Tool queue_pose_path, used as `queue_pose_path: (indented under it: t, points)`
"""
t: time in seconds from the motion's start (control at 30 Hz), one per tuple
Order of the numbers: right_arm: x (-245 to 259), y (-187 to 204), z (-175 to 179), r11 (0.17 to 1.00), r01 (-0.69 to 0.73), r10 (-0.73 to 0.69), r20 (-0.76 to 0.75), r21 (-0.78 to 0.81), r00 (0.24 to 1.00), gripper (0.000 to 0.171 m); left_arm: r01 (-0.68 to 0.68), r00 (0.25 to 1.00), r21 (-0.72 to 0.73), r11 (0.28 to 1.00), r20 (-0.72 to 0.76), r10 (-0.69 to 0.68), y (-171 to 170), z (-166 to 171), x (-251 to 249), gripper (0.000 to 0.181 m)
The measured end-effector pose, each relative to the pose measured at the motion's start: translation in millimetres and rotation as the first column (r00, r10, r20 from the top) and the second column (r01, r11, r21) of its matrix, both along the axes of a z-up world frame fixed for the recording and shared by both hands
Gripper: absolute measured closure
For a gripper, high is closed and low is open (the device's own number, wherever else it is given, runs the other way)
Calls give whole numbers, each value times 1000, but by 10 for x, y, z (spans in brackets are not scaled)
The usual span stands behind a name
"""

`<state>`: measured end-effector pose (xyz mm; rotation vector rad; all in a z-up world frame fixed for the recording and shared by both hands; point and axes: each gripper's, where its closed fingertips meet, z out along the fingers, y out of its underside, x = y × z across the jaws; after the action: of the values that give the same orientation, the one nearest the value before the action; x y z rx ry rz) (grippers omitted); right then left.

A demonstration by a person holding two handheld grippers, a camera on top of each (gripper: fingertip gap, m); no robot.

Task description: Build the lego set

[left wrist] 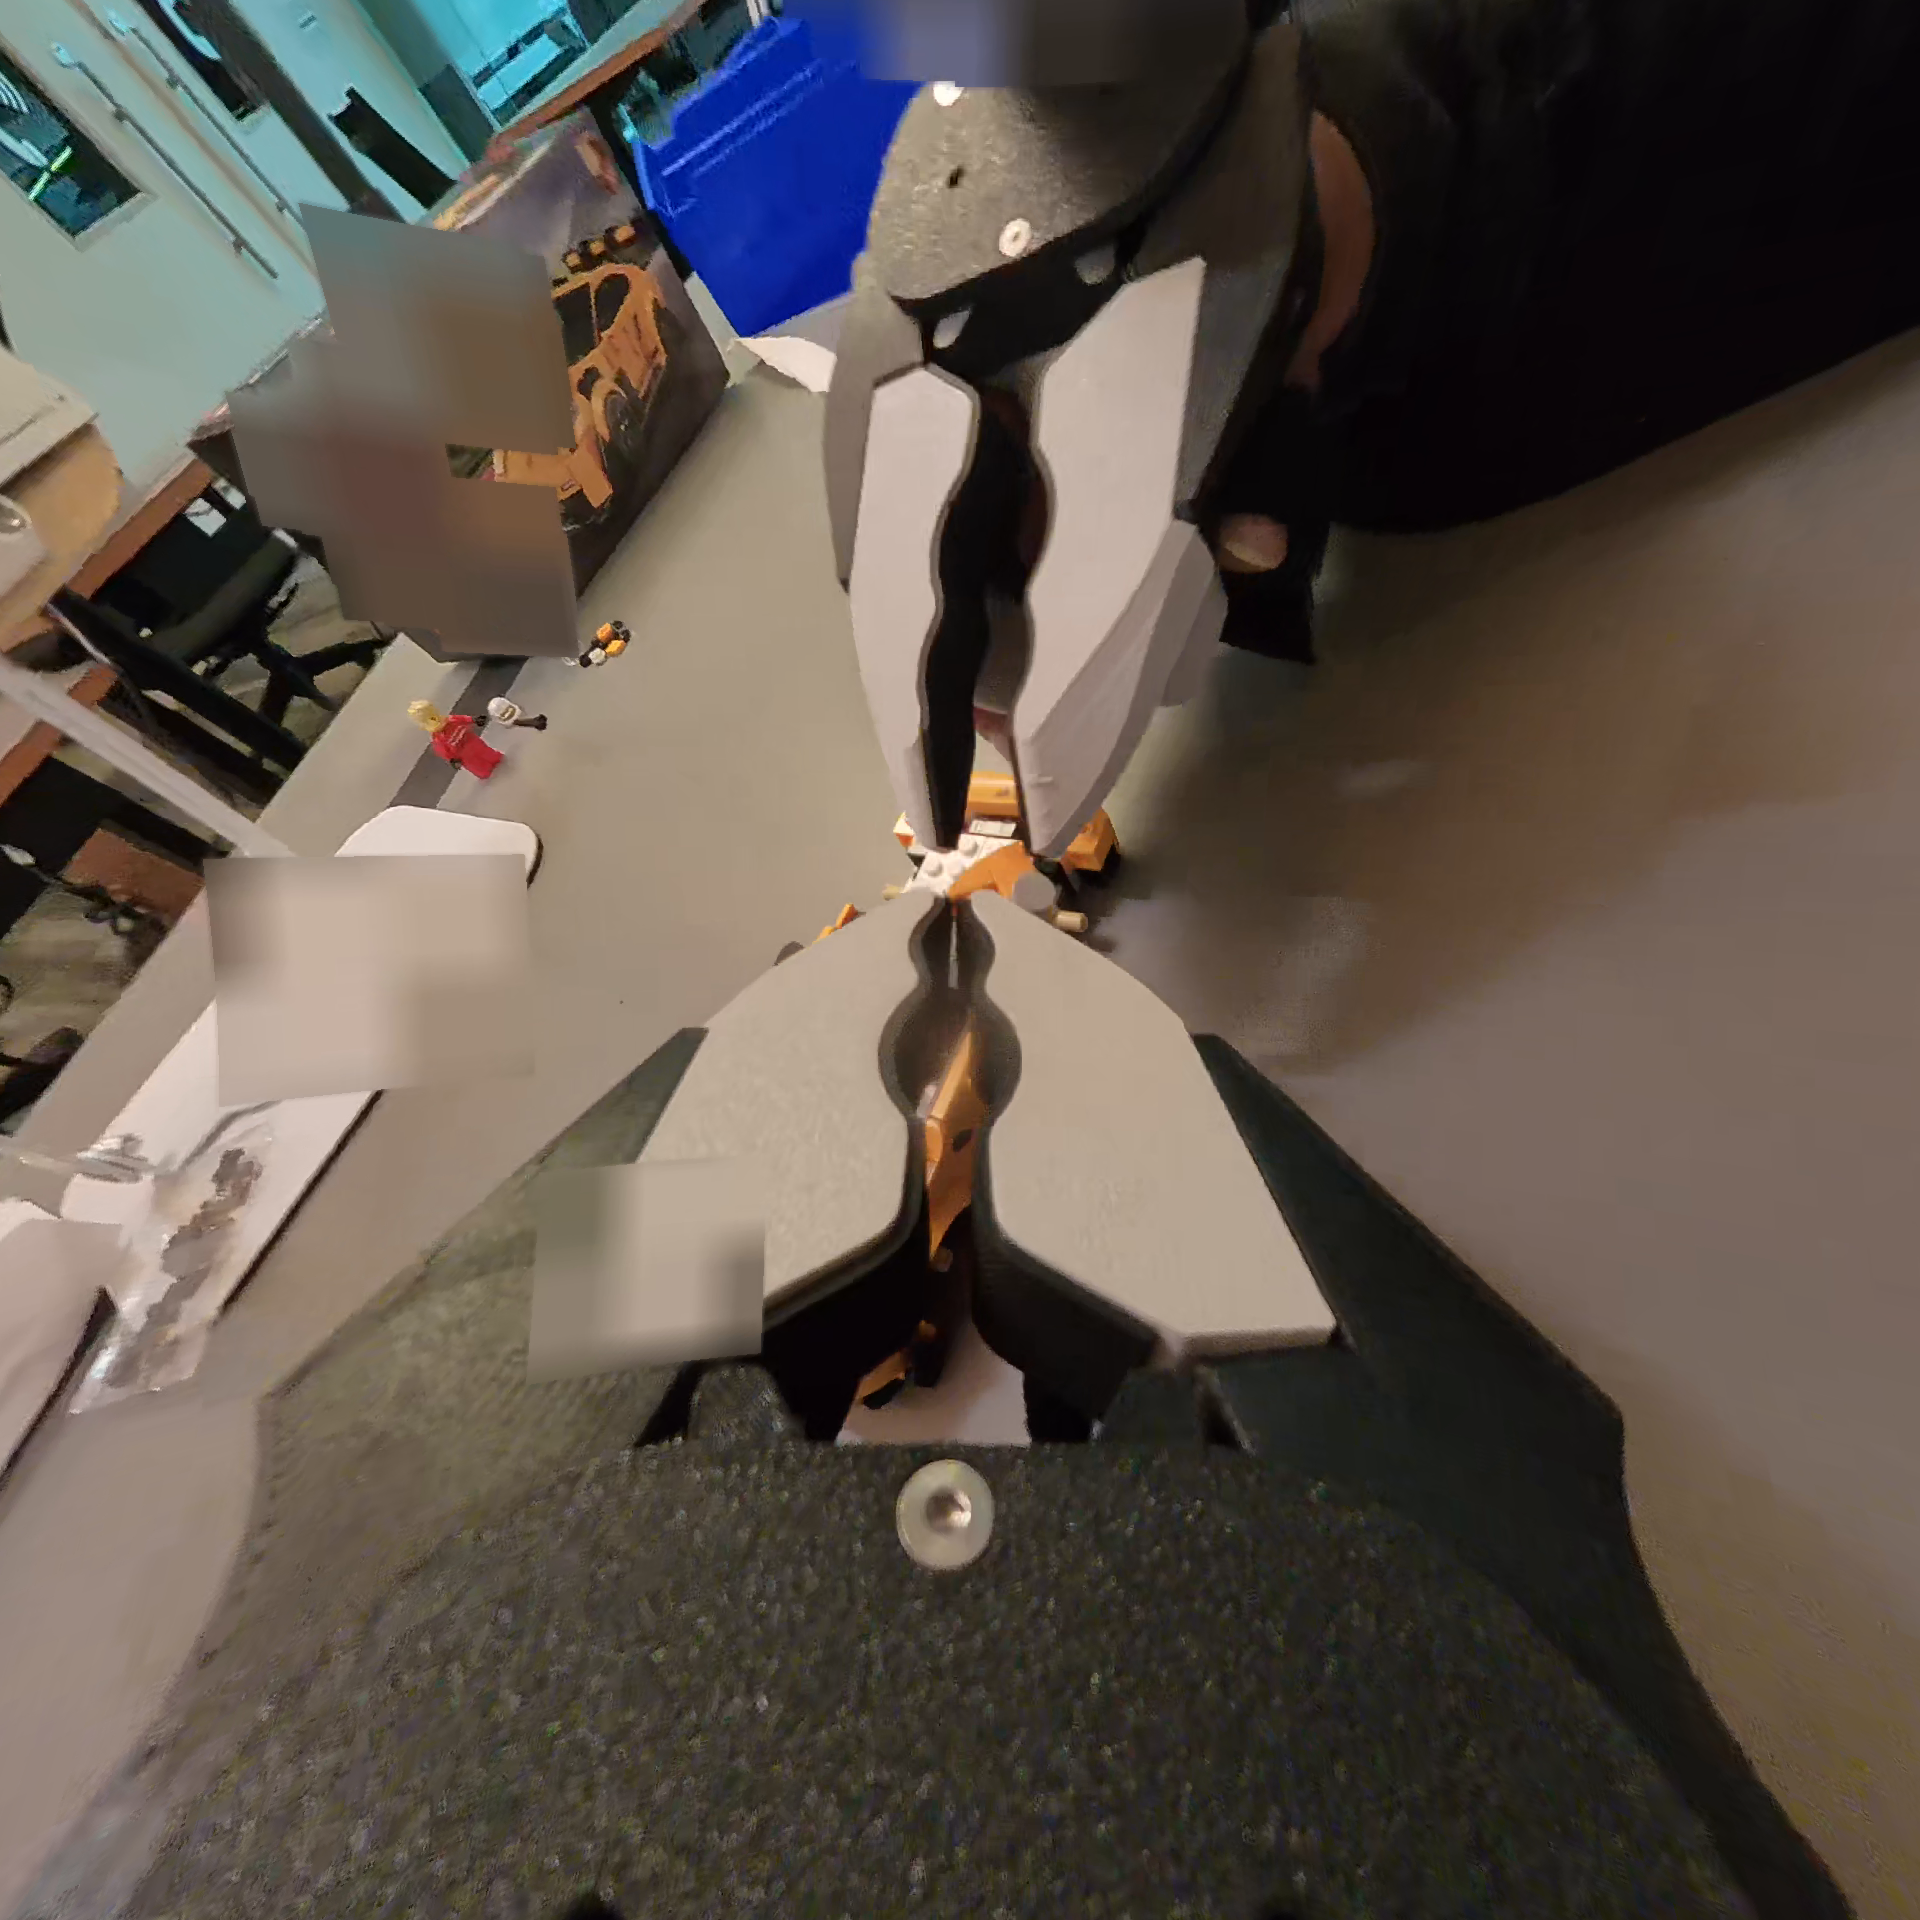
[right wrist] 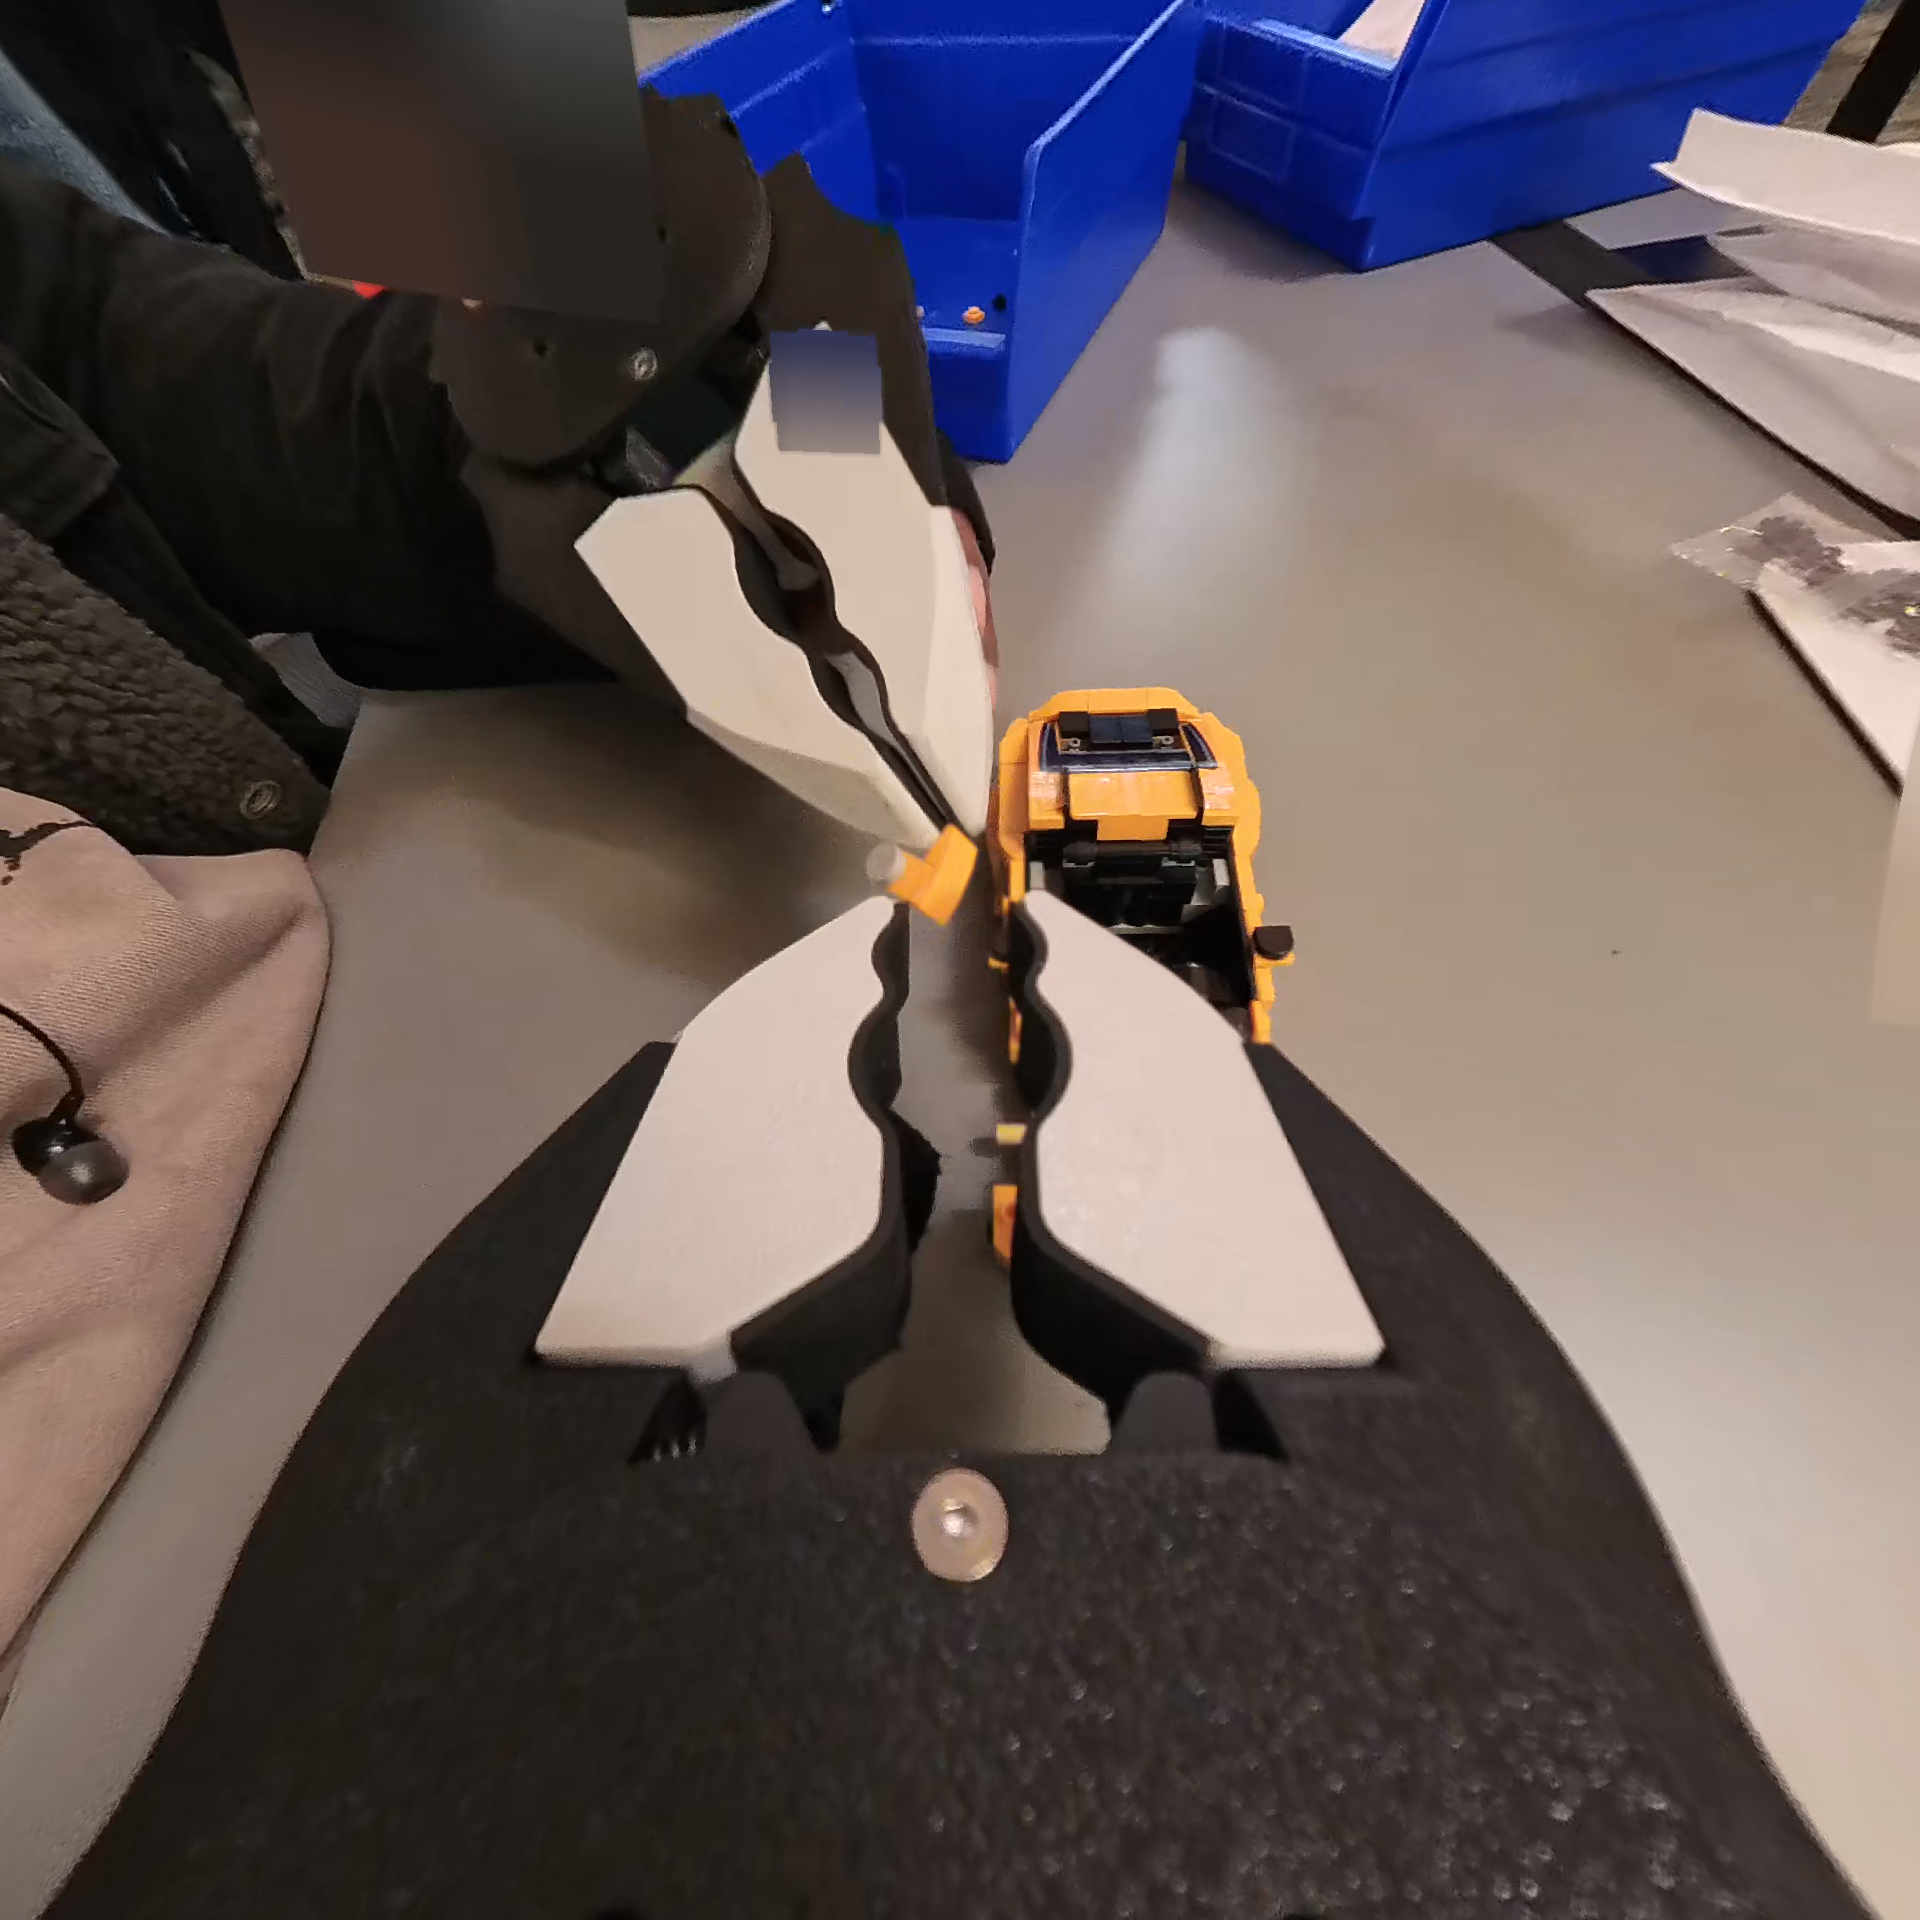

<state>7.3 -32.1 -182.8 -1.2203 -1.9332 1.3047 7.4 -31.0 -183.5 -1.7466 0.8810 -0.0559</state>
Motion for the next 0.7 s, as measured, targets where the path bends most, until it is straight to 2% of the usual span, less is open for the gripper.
queue_pose_path:
  t: [0.1,0.4,0.57,0.7]
  points:
    - [1,-17,-23,1000,-6,6,11,-8,1000,154,-7,997,-11,1000,72,8,6,52,-29,181]
    - [-2,-70,-75,1000,-13,12,35,22,999,154,-14,996,-22,1000,93,16,15,48,-32,181]
    - [-21,-143,35,990,-11,18,46,-140,999,154,-37,998,69,997,52,33,28,149,-40,181]
    - [-75,-111,191,938,47,-29,59,-343,998,156,-81,997,168,983,0,82,46,262,-80,181]
